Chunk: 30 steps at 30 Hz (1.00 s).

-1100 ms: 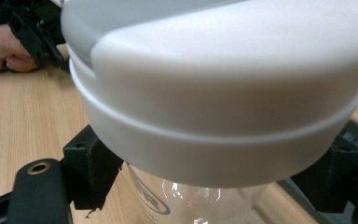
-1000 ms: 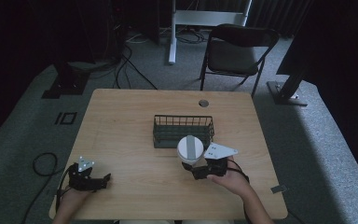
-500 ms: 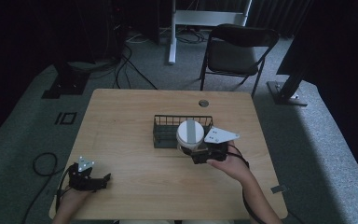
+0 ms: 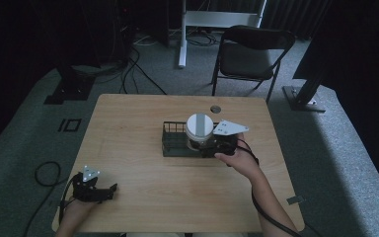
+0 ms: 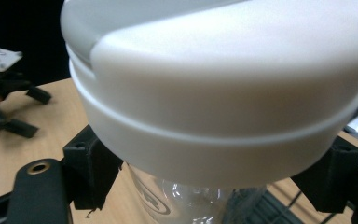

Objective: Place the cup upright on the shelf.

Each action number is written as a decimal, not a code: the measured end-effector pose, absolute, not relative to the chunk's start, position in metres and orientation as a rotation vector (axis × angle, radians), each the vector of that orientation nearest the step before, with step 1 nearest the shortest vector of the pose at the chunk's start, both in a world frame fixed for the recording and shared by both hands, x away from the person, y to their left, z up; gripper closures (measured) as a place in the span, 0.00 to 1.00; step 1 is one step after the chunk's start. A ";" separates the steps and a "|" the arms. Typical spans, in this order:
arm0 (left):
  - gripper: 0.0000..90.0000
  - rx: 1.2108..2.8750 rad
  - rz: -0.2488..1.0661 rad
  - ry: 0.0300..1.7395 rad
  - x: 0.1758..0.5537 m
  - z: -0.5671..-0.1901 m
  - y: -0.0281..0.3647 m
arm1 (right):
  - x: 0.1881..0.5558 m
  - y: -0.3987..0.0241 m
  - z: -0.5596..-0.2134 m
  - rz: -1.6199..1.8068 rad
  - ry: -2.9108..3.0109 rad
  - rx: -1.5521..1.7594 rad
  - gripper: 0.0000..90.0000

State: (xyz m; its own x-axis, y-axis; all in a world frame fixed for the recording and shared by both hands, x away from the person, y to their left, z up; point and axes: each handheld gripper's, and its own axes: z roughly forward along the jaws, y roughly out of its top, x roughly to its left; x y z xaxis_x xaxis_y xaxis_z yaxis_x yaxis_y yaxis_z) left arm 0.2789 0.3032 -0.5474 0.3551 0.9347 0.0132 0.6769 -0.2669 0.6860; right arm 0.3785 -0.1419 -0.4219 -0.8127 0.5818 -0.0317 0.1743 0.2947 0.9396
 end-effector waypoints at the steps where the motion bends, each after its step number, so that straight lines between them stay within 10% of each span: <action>1: 0.00 2.034 0.570 1.395 0.279 -0.547 0.303 | 0.382 -0.142 -0.422 1.522 2.200 0.685 0.21; 30: 0.00 2.035 0.568 1.396 0.279 -0.547 0.303 | 0.427 -0.127 -0.450 1.395 2.163 0.903 0.21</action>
